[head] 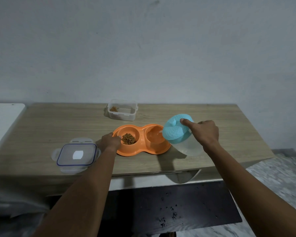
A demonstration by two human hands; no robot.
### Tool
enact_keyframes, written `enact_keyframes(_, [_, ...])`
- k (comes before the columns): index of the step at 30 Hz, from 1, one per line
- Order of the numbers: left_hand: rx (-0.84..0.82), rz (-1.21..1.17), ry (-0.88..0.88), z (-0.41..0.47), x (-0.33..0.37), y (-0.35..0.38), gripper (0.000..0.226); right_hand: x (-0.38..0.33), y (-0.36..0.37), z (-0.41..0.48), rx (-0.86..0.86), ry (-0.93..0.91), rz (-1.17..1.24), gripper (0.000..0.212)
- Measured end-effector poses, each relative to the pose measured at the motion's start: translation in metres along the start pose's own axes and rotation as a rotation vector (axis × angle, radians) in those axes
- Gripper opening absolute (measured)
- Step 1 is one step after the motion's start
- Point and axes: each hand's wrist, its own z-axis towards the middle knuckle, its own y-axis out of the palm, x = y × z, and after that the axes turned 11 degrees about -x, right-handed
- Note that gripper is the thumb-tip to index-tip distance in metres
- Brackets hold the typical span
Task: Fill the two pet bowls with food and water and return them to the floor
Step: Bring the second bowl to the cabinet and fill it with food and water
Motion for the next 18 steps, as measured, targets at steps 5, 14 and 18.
enact_keyframes(5, [-0.001, -0.021, -0.005, -0.0014, 0.0012, 0.0004, 0.034, 0.0, 0.0003, 0.0004, 0.005, 0.006, 0.005, 0.066])
enact_keyframes(14, [0.001, 0.055, 0.011, -0.0042, 0.0021, -0.0013, 0.028, -0.0002, 0.0002, 0.0021, 0.03, 0.004, -0.028, 0.072])
enact_keyframes(18, [0.029, 0.14, 0.005, -0.0054, 0.0043, 0.0015, 0.013, -0.0024, -0.001, 0.0017, 0.043, -0.015, -0.076, 0.071])
